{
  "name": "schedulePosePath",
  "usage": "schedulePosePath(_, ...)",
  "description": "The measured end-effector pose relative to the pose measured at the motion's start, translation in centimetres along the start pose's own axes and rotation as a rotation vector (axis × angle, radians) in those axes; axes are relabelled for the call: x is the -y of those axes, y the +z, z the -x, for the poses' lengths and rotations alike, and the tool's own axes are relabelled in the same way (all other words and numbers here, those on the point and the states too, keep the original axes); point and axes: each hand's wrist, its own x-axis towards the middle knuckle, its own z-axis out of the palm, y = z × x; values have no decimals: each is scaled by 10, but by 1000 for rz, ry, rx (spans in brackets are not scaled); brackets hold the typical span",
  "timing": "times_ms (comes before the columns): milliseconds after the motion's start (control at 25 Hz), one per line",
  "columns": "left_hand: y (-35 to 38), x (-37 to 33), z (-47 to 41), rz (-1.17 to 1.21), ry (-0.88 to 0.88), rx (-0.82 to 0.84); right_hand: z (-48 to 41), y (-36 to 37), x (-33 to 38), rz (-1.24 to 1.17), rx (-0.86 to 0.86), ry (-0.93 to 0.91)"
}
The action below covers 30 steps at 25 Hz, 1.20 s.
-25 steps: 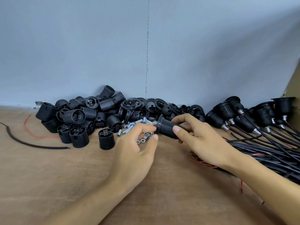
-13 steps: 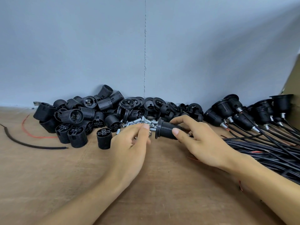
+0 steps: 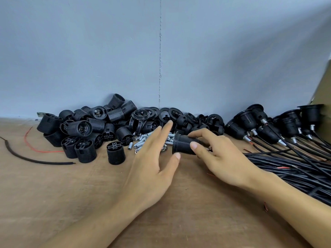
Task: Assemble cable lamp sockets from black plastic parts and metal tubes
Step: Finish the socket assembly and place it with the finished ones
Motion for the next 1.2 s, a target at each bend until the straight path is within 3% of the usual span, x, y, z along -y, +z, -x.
schedulePosePath(200, 2, 4, 0, -6, -79, -107, -3, -3, 0, 15, -90, 39)
schedulePosePath(400, 1, 2, -1, -68, -10, 76, -1, 0, 1, 57, -35, 21)
schedulePosePath(560, 5, 9, 0, -89, -30, -62, -2, -1, -1, 73, -82, 41)
schedulePosePath(760, 5, 7, 0, -75, 28, -5, -5, -5, -3, 58, -152, 80)
schedulePosePath(1200, 5, 3, -3, -66, 32, 92, -38, -49, -47, 20, -648, 198)
